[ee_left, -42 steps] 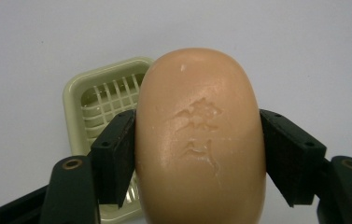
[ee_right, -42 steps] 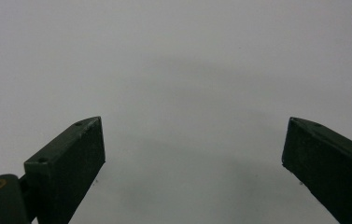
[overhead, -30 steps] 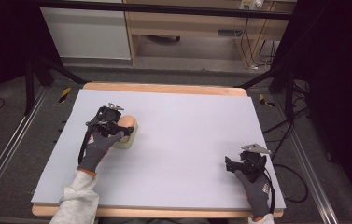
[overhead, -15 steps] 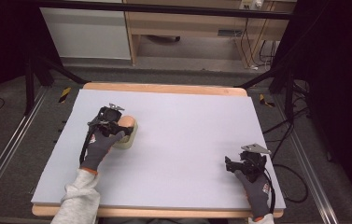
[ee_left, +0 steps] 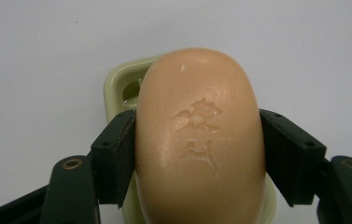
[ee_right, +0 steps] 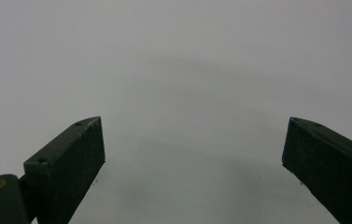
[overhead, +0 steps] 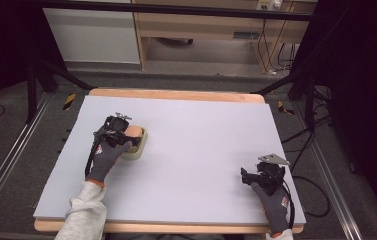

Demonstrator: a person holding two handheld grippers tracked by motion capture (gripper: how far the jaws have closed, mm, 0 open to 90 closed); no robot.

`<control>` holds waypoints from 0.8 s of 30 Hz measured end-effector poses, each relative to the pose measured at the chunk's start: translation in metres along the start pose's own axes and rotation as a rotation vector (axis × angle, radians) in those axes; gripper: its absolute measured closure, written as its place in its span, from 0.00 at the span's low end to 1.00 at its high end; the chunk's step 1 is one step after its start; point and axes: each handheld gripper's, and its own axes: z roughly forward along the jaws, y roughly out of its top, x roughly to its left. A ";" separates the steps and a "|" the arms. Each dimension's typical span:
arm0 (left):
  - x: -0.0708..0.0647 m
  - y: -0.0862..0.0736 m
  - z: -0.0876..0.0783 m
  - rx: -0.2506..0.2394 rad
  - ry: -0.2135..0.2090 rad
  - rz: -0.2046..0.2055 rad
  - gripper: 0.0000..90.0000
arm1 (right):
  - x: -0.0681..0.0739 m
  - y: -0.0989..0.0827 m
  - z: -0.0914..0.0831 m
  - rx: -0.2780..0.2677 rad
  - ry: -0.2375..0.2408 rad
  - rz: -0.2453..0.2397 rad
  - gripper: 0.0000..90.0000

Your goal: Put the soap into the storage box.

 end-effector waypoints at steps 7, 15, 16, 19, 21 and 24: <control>0.000 -0.002 0.007 0.016 0.007 0.001 0.35 | 0.000 0.000 0.000 0.000 0.001 0.003 0.07; 0.003 -0.003 0.009 0.017 0.006 -0.010 0.35 | 0.000 0.000 0.000 0.001 0.001 -0.002 0.07; 0.003 -0.003 0.009 0.016 0.006 -0.012 0.35 | 0.000 0.000 0.000 0.001 0.001 -0.002 0.07; 0.003 -0.003 0.010 0.015 0.002 -0.017 0.35 | 0.000 0.000 0.000 0.003 0.000 0.004 0.07; 0.003 -0.004 0.010 0.012 0.003 -0.017 0.35 | 0.000 0.000 0.000 0.002 0.001 0.003 0.07; 0.003 -0.004 0.011 0.016 0.003 -0.017 0.35 | 0.000 0.000 0.000 0.003 0.001 0.002 0.07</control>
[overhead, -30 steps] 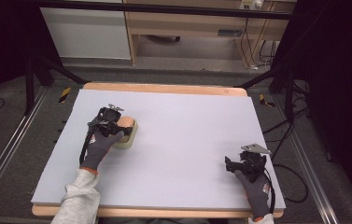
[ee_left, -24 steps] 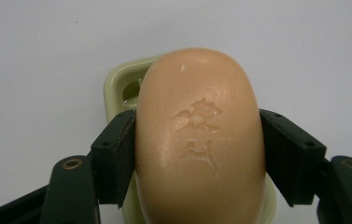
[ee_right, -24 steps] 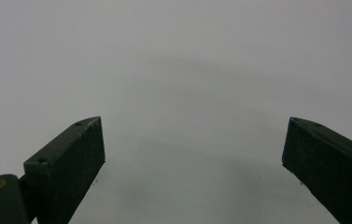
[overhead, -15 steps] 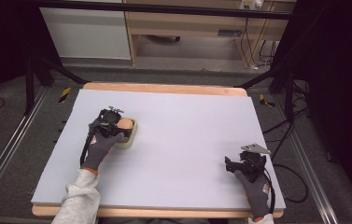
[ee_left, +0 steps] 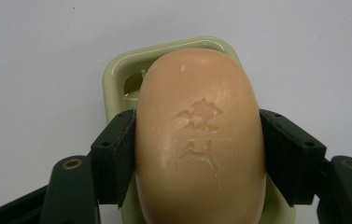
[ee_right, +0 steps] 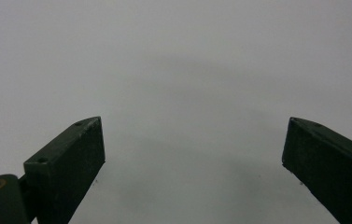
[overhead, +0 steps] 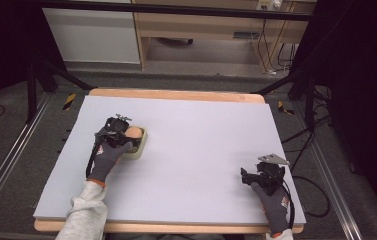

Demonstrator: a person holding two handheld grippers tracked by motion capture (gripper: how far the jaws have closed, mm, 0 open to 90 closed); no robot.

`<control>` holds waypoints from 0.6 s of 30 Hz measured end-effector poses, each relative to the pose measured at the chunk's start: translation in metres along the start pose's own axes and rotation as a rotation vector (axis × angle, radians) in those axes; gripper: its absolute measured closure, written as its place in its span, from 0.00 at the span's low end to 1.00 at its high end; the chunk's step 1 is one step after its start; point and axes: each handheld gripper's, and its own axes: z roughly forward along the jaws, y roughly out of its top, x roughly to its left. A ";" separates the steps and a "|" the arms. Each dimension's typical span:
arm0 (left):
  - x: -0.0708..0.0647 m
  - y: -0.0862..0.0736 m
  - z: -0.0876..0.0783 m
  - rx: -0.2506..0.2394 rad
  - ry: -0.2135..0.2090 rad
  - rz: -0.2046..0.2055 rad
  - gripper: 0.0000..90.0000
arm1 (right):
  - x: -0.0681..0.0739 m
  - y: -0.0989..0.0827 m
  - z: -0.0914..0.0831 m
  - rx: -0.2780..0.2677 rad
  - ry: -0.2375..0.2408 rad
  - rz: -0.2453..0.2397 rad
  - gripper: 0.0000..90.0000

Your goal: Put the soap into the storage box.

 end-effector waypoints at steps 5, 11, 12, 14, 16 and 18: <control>-0.002 -0.001 0.003 0.006 0.004 0.003 0.35 | 0.000 0.000 0.000 0.000 -0.001 0.001 0.07; -0.001 -0.002 0.004 0.009 0.003 -0.003 0.35 | 0.000 0.000 0.000 0.000 0.000 0.001 0.07; -0.001 -0.002 0.004 0.010 0.004 -0.002 0.35 | 0.000 0.000 0.000 0.000 0.000 0.001 0.07; -0.001 -0.002 0.004 0.013 0.009 0.004 0.35 | 0.000 0.000 0.000 -0.001 0.000 0.001 0.07; -0.002 -0.002 0.004 0.014 0.012 0.005 0.35 | 0.000 0.000 0.000 -0.002 0.000 -0.002 0.07; -0.002 -0.002 0.004 0.014 0.011 0.004 0.35 | 0.000 0.000 0.000 -0.001 0.000 -0.002 0.07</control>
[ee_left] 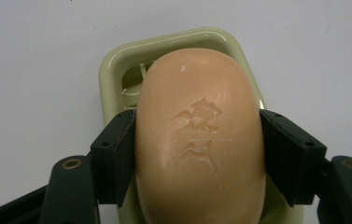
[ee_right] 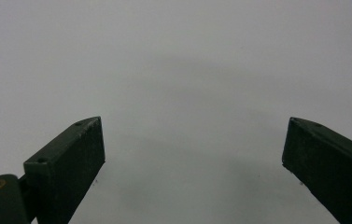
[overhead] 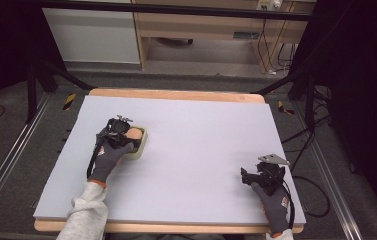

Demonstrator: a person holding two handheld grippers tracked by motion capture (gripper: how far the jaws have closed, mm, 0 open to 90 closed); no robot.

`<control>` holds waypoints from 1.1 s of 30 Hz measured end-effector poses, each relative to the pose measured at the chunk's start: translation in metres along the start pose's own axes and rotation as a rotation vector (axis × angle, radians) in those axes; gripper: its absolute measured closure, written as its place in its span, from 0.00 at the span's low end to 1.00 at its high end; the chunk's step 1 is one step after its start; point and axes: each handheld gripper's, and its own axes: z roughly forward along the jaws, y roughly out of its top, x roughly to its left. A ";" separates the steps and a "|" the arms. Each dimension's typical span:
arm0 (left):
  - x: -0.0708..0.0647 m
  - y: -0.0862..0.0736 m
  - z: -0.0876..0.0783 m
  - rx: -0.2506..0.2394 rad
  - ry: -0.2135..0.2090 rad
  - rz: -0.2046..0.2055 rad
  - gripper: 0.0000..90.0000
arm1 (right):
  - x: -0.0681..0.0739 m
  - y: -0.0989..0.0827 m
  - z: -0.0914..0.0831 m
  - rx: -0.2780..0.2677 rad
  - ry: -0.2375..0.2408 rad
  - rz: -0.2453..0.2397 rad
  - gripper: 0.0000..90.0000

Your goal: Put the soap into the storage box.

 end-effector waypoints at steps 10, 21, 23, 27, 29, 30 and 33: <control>0.002 -0.001 0.000 -0.014 -0.016 -0.011 0.34 | 0.000 0.000 0.000 0.000 0.002 -0.002 0.07; 0.003 0.000 -0.018 -0.086 -0.033 0.002 0.29 | 0.000 0.000 -0.001 -0.001 0.002 0.007 0.07; 0.002 -0.001 -0.024 -0.107 -0.030 0.010 0.29 | -0.001 -0.001 -0.002 -0.004 0.002 0.004 0.07; -0.001 -0.008 -0.035 -0.150 -0.027 0.027 0.27 | -0.002 -0.001 -0.002 -0.004 0.000 0.010 0.07; -0.002 -0.013 -0.038 -0.172 -0.031 0.031 0.26 | -0.002 -0.001 -0.002 -0.004 -0.001 0.011 0.07; -0.002 -0.016 -0.041 -0.189 -0.035 0.020 0.26 | -0.002 -0.001 -0.001 -0.004 0.000 0.011 0.07; -0.003 -0.023 -0.047 -0.209 -0.037 0.023 0.26 | -0.001 -0.001 0.000 0.002 -0.004 0.011 0.07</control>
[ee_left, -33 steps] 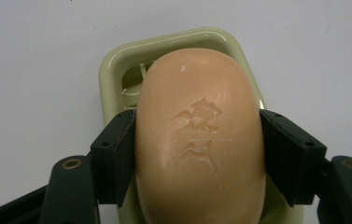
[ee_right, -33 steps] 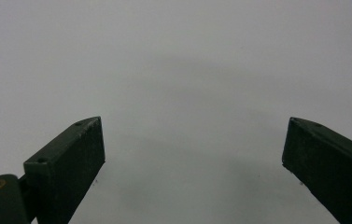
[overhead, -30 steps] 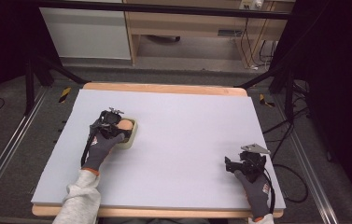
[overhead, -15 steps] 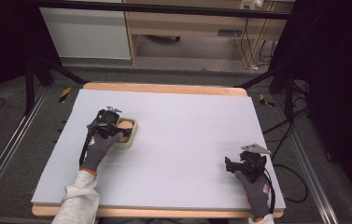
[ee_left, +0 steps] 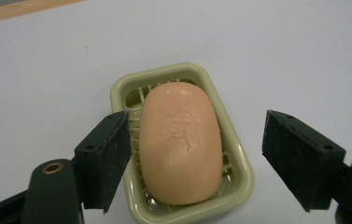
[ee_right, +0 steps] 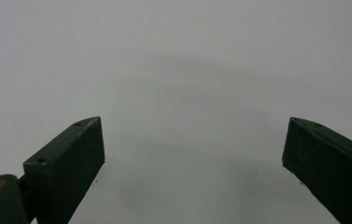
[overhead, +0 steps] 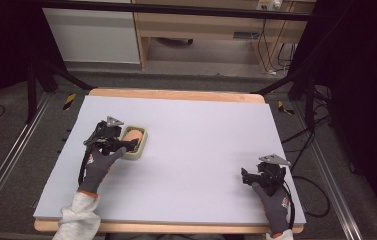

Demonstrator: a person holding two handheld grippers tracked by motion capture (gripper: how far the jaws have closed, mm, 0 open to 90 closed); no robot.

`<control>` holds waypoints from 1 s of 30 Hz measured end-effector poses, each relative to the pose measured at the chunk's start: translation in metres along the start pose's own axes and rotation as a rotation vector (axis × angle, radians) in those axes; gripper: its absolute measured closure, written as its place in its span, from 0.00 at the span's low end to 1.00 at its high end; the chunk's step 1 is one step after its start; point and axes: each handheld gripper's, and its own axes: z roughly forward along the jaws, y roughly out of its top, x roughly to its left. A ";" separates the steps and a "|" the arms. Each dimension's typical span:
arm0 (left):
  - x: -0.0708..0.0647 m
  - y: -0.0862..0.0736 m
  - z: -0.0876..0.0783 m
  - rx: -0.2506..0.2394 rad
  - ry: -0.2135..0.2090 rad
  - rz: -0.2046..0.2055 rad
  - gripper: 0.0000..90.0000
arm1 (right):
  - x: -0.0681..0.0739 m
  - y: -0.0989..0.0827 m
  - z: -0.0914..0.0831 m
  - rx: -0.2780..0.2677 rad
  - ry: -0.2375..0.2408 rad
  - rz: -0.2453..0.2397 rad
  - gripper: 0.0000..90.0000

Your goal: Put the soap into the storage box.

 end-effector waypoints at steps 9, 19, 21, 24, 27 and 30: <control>-0.006 -0.018 -0.015 -0.071 0.007 0.007 0.24 | -0.003 -0.002 -0.002 -0.012 -0.004 0.016 0.06; 0.000 -0.050 -0.031 -0.106 0.021 -0.036 0.23 | -0.007 -0.002 -0.005 -0.021 -0.016 0.042 0.06; 0.001 -0.058 -0.034 -0.116 0.016 -0.043 0.23 | -0.008 -0.002 -0.005 -0.023 -0.017 0.047 0.06; 0.002 -0.067 -0.036 -0.111 0.023 -0.044 0.23 | -0.010 -0.003 -0.006 -0.027 -0.020 0.056 0.06; 0.002 -0.075 -0.035 -0.096 0.028 -0.045 0.23 | -0.011 -0.003 -0.007 -0.031 -0.023 0.058 0.06; 0.001 -0.080 -0.036 -0.090 0.024 -0.033 0.22 | -0.011 -0.004 -0.010 -0.040 -0.027 0.062 0.05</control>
